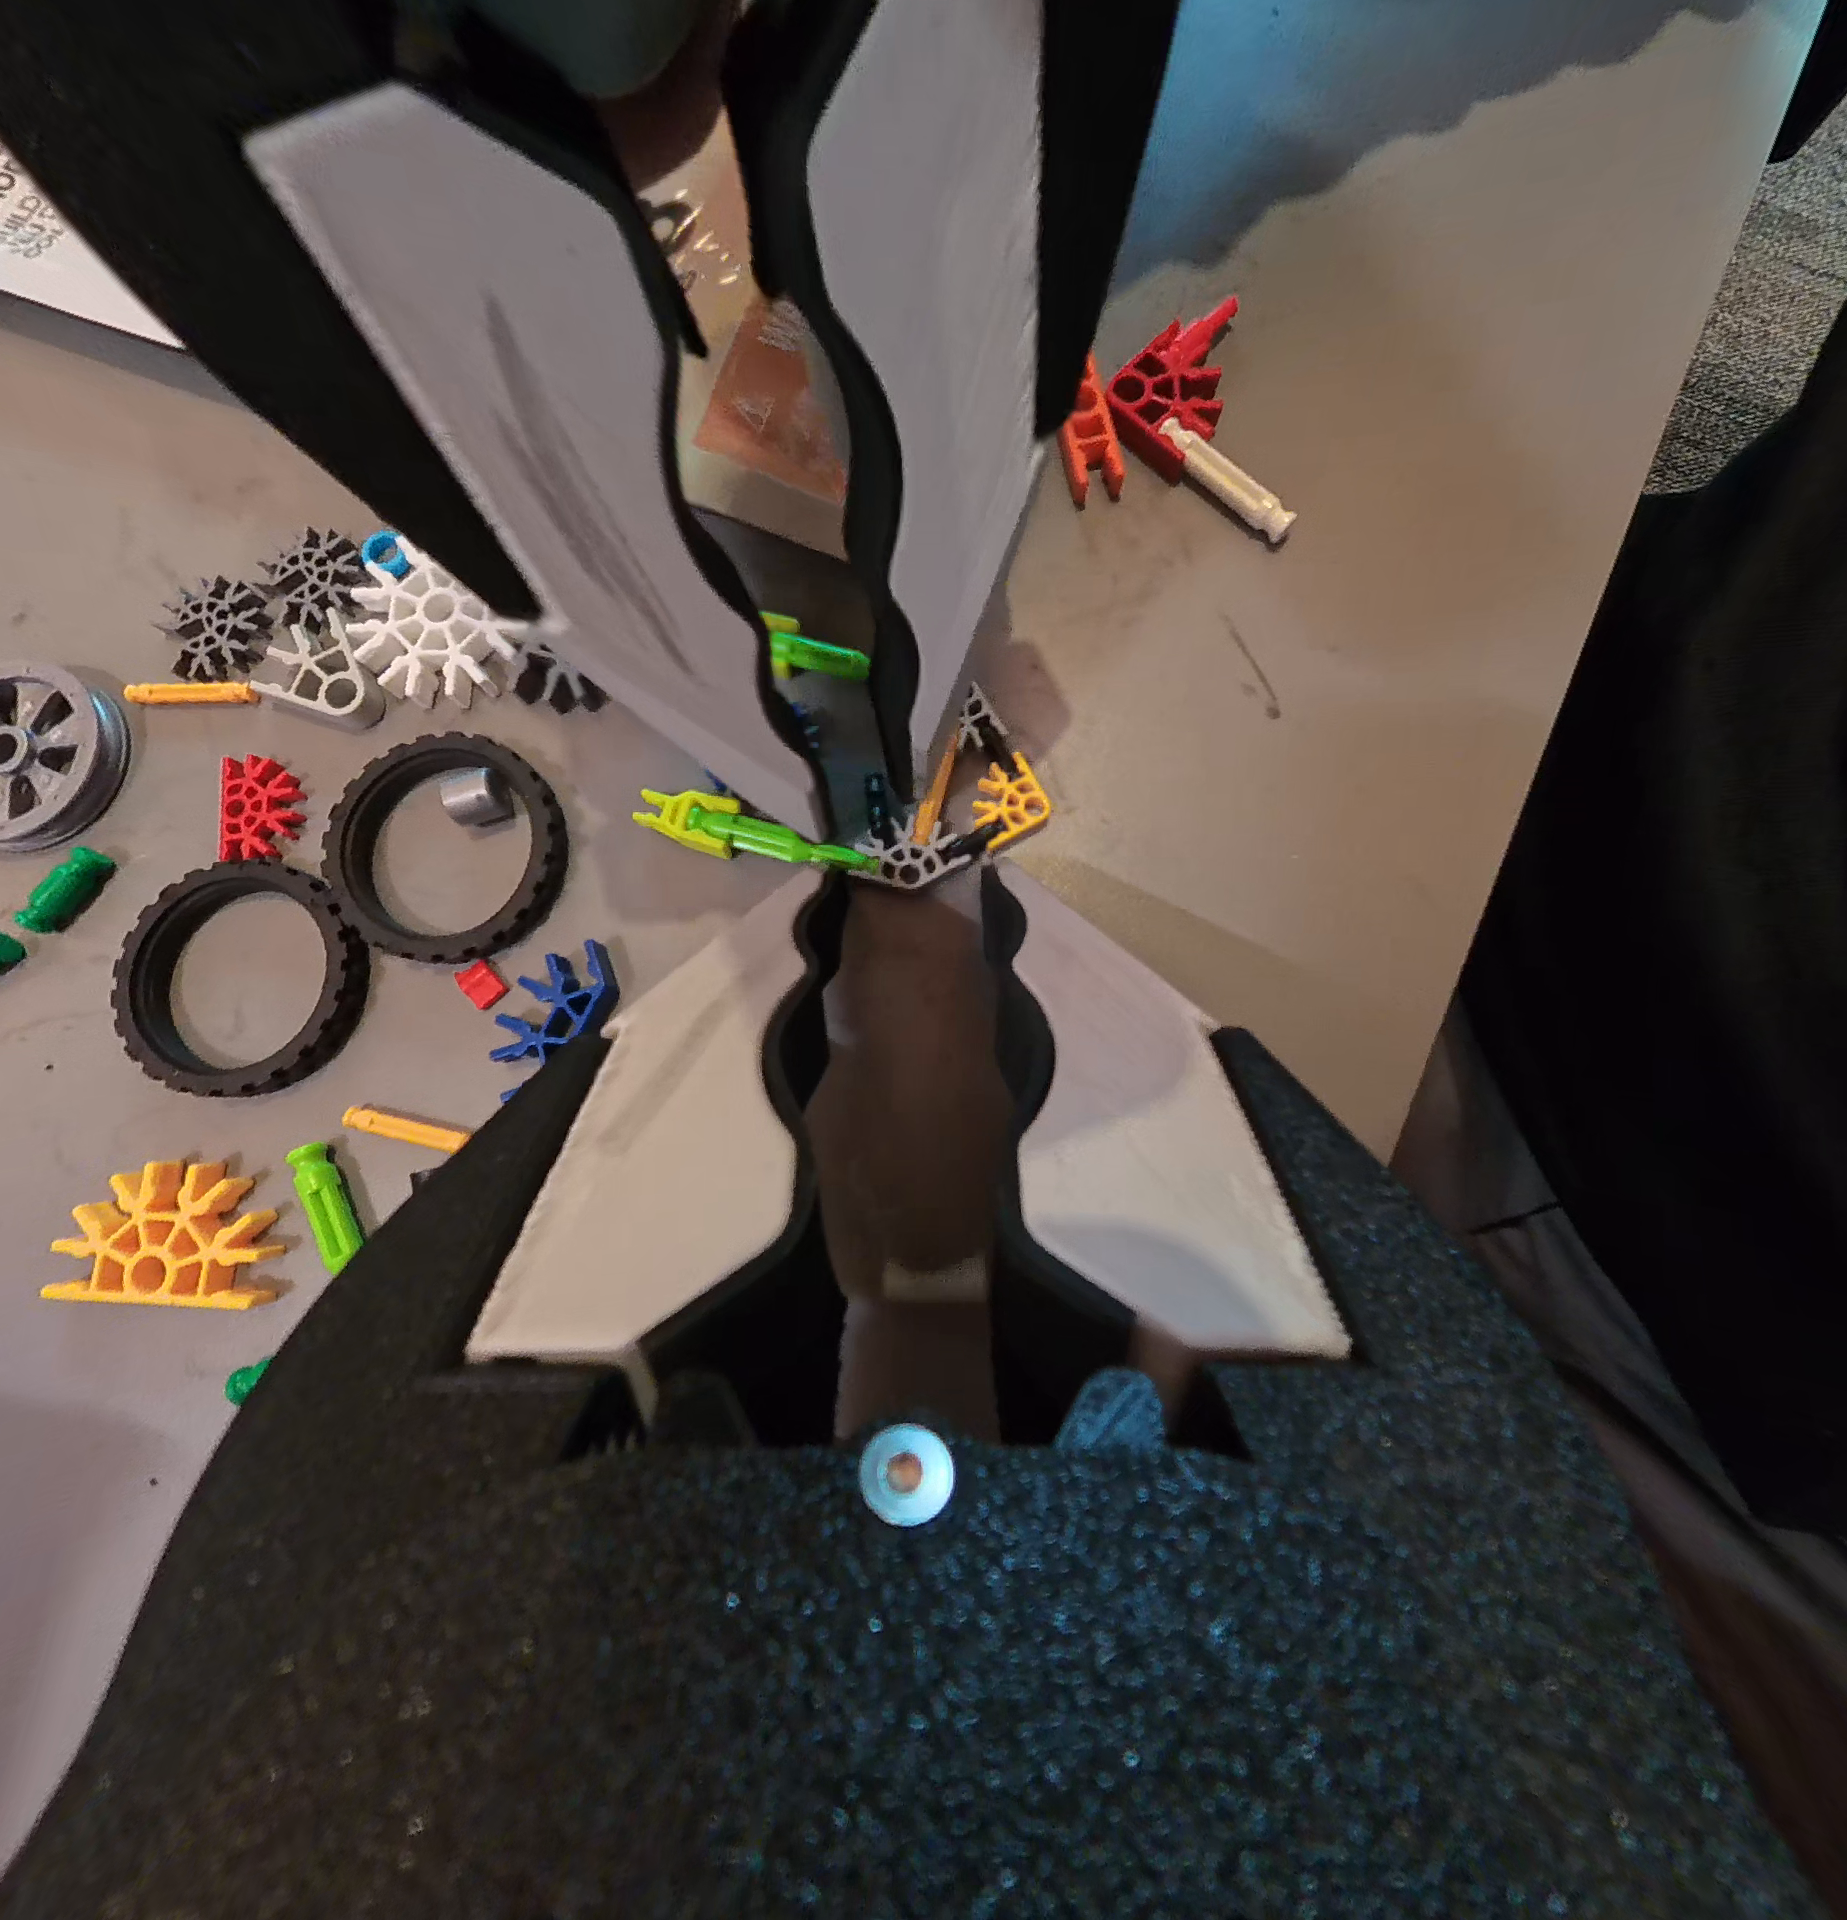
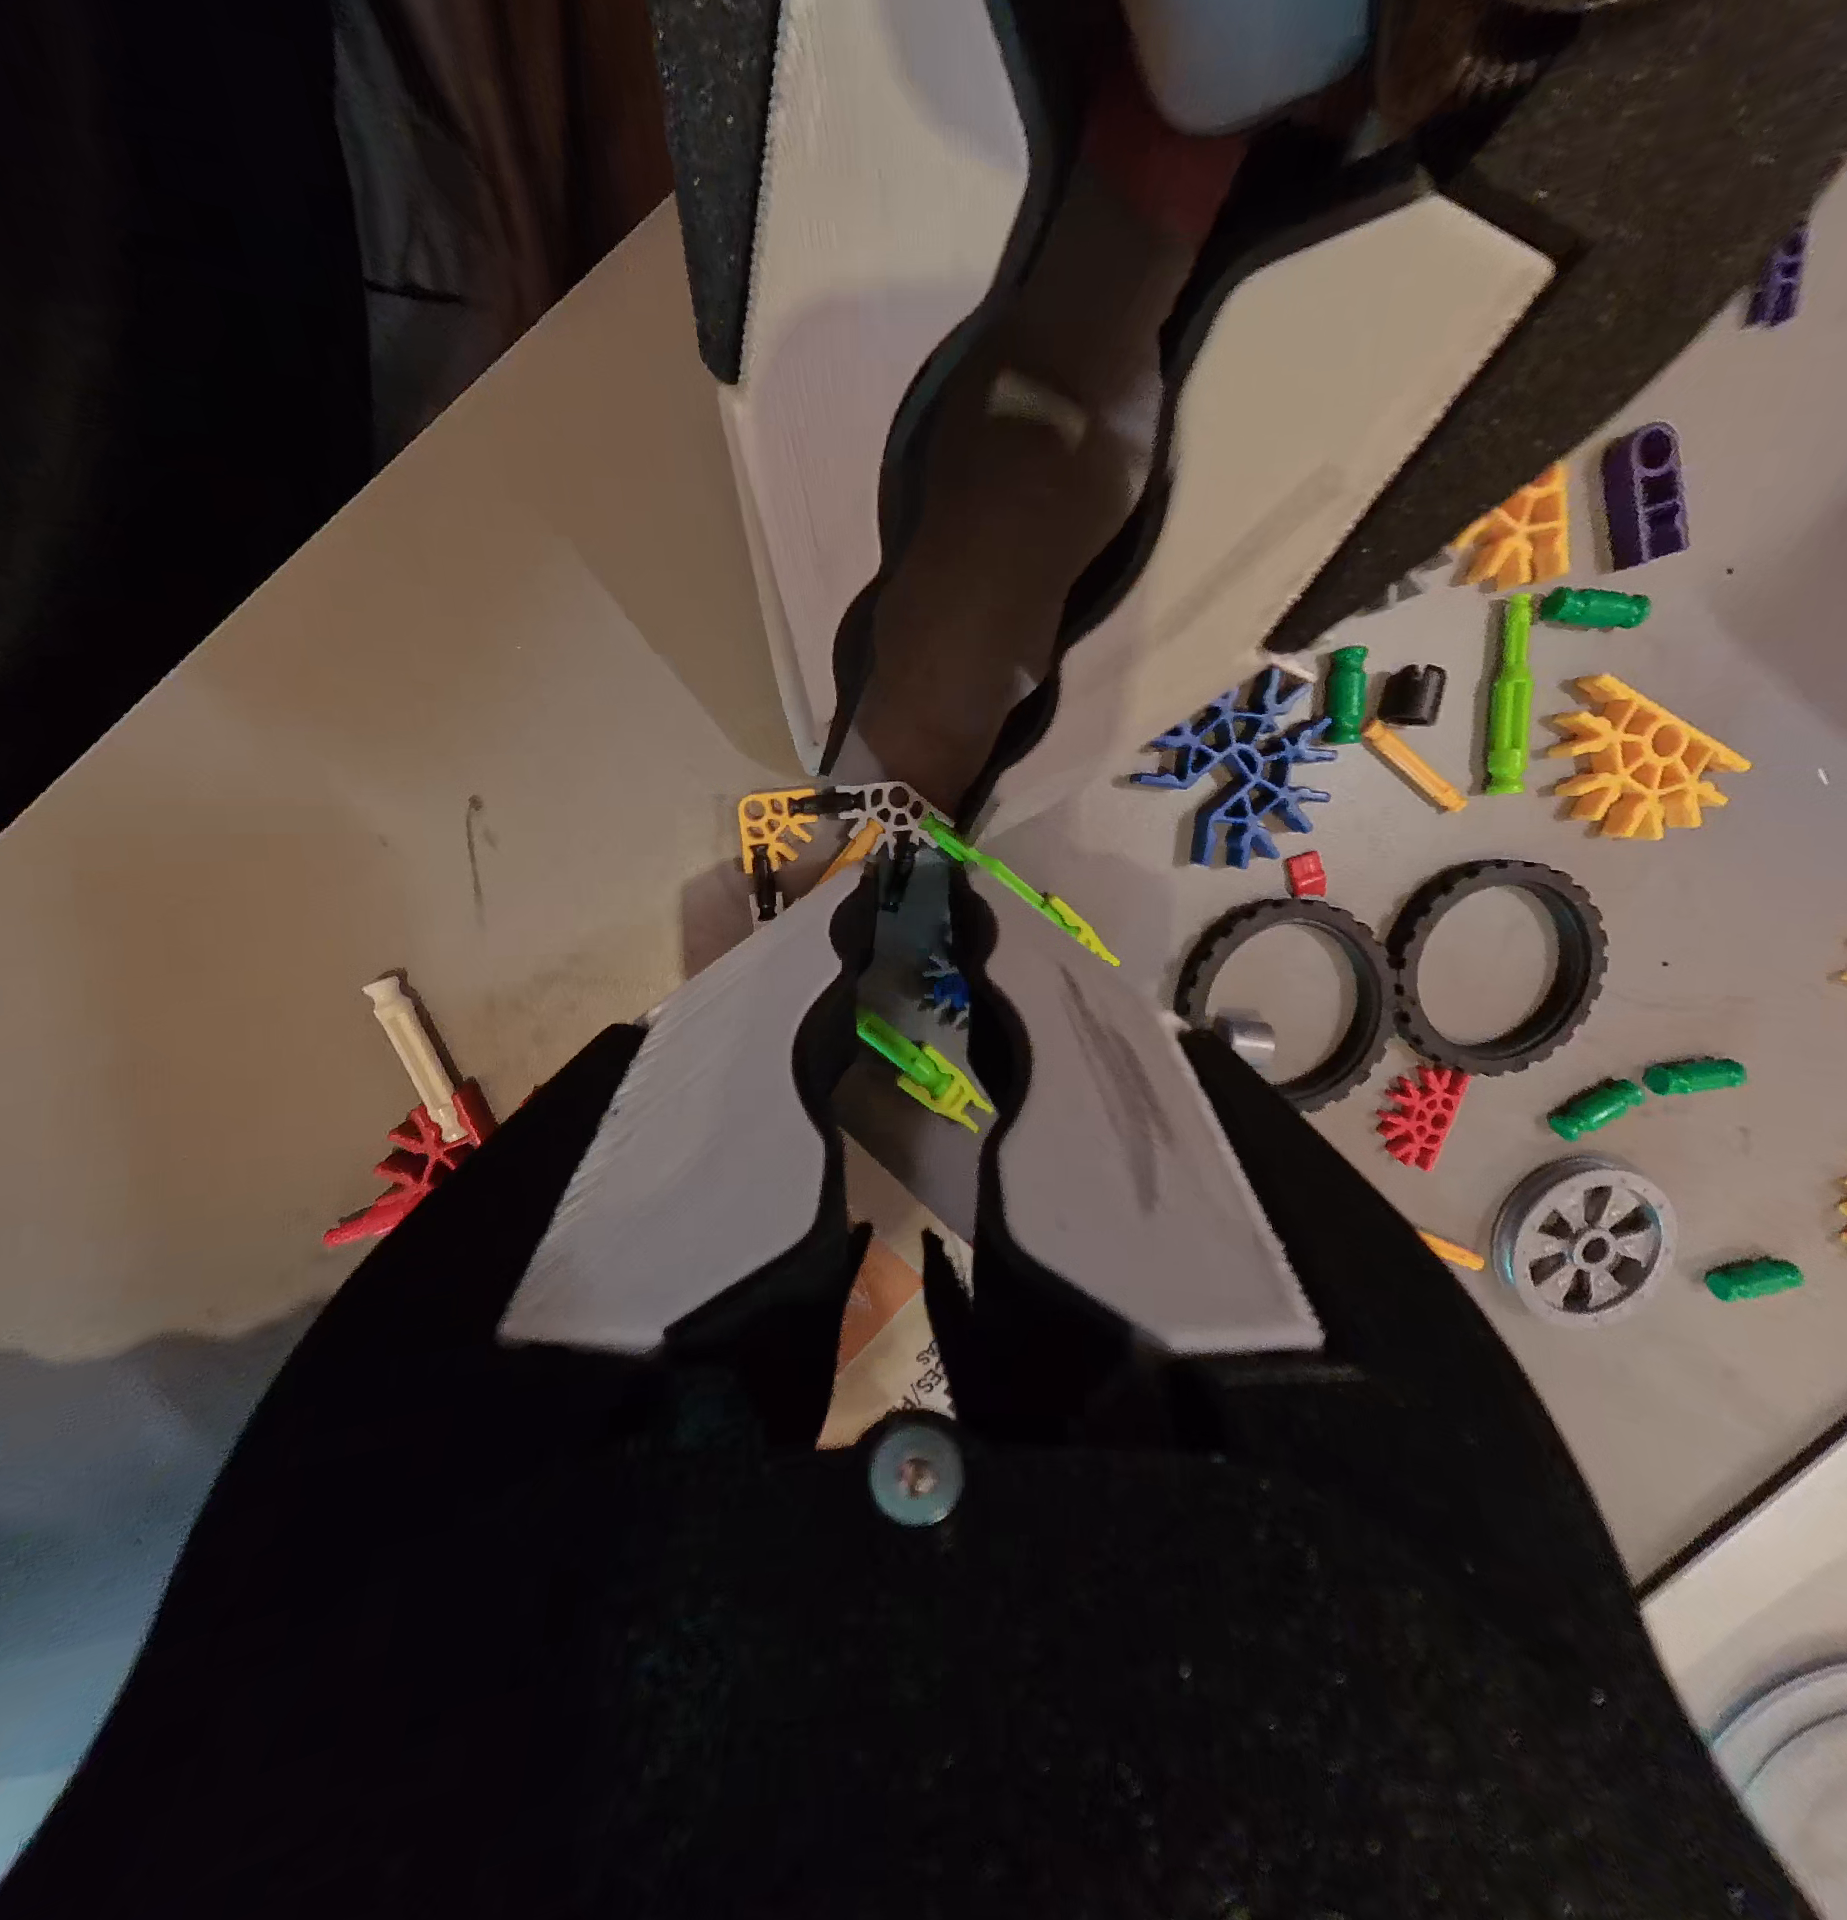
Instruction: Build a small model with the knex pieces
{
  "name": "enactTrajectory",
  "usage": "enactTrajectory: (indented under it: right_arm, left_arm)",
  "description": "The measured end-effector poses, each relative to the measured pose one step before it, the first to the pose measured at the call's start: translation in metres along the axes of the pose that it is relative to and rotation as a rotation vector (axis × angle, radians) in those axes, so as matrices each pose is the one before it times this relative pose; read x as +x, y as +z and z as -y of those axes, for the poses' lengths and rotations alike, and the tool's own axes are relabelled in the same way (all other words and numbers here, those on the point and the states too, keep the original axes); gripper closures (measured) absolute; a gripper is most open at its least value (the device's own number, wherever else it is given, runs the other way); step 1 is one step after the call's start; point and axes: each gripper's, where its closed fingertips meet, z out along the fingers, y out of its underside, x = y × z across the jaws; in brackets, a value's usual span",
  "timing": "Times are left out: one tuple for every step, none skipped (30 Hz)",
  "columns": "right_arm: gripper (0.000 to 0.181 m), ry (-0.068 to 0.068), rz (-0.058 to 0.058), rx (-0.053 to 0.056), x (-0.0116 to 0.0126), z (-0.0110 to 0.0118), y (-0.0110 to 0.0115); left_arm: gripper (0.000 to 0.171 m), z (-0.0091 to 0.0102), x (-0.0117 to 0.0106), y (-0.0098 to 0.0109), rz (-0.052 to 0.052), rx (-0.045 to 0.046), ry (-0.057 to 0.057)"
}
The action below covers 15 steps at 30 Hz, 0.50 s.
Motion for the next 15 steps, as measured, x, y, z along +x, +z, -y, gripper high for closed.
enactTrajectory:
  right_arm:
    - [0.169, 0.0116, -0.0030, 0.0103, 0.00088, 0.00067, -0.00223]
    - [0.169, 0.0109, -0.0037, 0.0133, 0.00082, 0.00109, -0.00251]
    - [0.169, 0.0094, -0.0043, 0.0136, 0.00082, 0.00111, -0.00244]
    - [0.174, 0.0141, -0.0035, 0.0097, 0.00105, 0.00050, -0.00216]
    - [0.179, 0.0172, 0.0043, 0.0052, -0.00030, -0.00022, -0.00122]
    - [0.180, 0.0120, 0.0115, -0.0022, -0.00204, -0.00108, 0.00003]
    - [0.181, 0.0016, 0.0046, -0.0034, -0.00174, -0.00111, 0.00107]
    - [0.181, -0.0009, 0.0039, -0.0066, -0.00161, -0.00151, 0.00187]
    - [0.181, -0.0008, -0.0019, -0.0080, -0.00054, -0.00154, 0.00208]
    - [0.181, -0.0019, -0.0044, -0.0075, 0.00012, -0.00150, 0.00188]
    - [0.181, -0.0034, -0.0019, -0.0071, -0.00013, -0.00139, 0.00182]
    - [0.181, -0.0033, -0.0035, -0.0027, 0.00025, -0.00059, 0.00134]
    - [0.181, 0.0001, -0.0005, 0.0042, 0.00010, 0.00088, 0.00043]
    - [0.181, -0.0045, -0.0017, 0.0008, -0.00001, 0.00038, 0.00015]
    - [0.181, -0.0045, -0.0027, -0.0020, 0.00022, 0.00001, -0.00004]
  left_arm:
    - [0.147, 0.00002, 0.00025, 0.00001, -0.0008, 0.00001, 0.0012]
    - [0.147, 0.00000, -0.00006, 0.00000, 0.0004, 0.00002, 0.0000]
    - [0.147, 0.00001, 0.00010, -0.00003, -0.0002, 0.00048, -0.0003]
    - [0.147, -0.00007, 0.00024, 0.00004, -0.0012, 0.00042, -0.0001]
    - [0.147, 0.00000, 0.00005, 0.00000, -0.0003, -0.00002, -0.0001]
    - [0.147, 0.00010, -0.00003, -0.00001, 0.0003, -0.00049, 0.0002]
    - [0.147, -0.00001, 0.00016, 0.00004, -0.0001, -0.00096, 0.0015]
    - [0.147, -0.00003, 0.00001, 0.00004, 0.0001, -0.00127, 0.0013]
    - [0.147, 0.00002, -0.00004, -0.00004, -0.0009, -0.00118, 0.0006]
    - [0.147, 0.00002, 0.00001, 0.00008, -0.0009, -0.00098, 0.0013]
    - [0.147, 0.00011, 0.00003, 0.00013, -0.0010, -0.00034, 0.0011]
    - [0.147, 0.00019, -0.00005, 0.00021, -0.0011, -0.00036, -0.0003]
    - [0.147, 0.00007, -0.00008, 0.00013, -0.0002, -0.00109, 0.0005]
    - [0.147, 0.00002, -0.00005, -0.00006, -0.0002, -0.00108, 0.0016]
    - [0.147, -0.00006, 0.00000, 0.00001, -0.0002, -0.00115, 0.0008]
